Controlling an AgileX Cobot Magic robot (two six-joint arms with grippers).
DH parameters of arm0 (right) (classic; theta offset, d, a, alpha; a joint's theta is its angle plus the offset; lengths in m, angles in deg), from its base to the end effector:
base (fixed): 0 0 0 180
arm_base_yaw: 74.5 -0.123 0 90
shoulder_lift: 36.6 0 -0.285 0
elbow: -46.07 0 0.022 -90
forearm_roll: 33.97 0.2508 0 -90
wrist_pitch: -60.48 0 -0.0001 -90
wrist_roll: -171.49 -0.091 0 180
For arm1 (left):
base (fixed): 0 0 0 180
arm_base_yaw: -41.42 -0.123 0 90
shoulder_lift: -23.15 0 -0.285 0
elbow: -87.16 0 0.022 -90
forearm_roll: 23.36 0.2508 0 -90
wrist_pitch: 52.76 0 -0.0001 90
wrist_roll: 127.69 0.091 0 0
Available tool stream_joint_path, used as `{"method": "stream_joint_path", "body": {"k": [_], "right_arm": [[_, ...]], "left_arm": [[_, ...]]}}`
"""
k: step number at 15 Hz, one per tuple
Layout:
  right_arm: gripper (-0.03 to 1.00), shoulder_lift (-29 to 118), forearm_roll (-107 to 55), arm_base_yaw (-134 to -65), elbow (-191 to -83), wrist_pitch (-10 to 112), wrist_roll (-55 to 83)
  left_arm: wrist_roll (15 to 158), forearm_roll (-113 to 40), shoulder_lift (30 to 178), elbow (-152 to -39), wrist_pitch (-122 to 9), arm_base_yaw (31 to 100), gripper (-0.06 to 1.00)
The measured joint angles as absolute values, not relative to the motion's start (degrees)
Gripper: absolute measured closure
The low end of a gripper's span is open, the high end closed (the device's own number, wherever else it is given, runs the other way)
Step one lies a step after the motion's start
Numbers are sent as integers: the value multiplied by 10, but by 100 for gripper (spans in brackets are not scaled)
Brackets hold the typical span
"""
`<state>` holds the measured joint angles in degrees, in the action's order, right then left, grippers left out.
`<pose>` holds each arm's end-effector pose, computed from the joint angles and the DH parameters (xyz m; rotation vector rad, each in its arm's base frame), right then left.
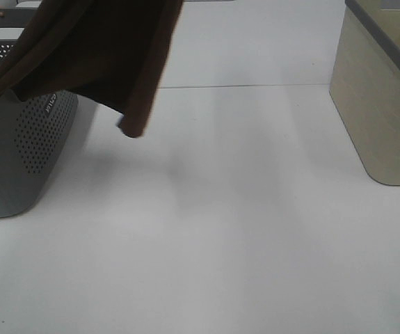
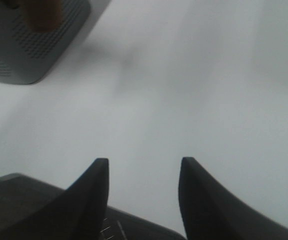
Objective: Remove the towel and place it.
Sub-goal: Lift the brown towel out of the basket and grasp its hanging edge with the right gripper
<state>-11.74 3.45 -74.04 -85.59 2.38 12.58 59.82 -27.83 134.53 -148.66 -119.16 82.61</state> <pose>0.0392 0.0467 0.2915 -0.2804 2.1244 0.5937 0.2781 -0.2521 0.5003 0.8980 1.9621 -0.4386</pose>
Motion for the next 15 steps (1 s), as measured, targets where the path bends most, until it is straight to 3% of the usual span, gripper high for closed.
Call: {"method": "stream_joint_path", "body": {"k": [4, 9, 15], "right_arm": [[51, 64, 236, -740, -856, 53, 441], [25, 257, 407, -740, -856, 117, 718], [23, 384, 591, -740, -856, 94, 942]], "left_arm": [[582, -280, 1345, -1487, -1141, 883, 94], [560, -285, 1345, -1487, -1111, 905, 94], [548, -292, 1345, -1487, -1060, 905, 94]]}}
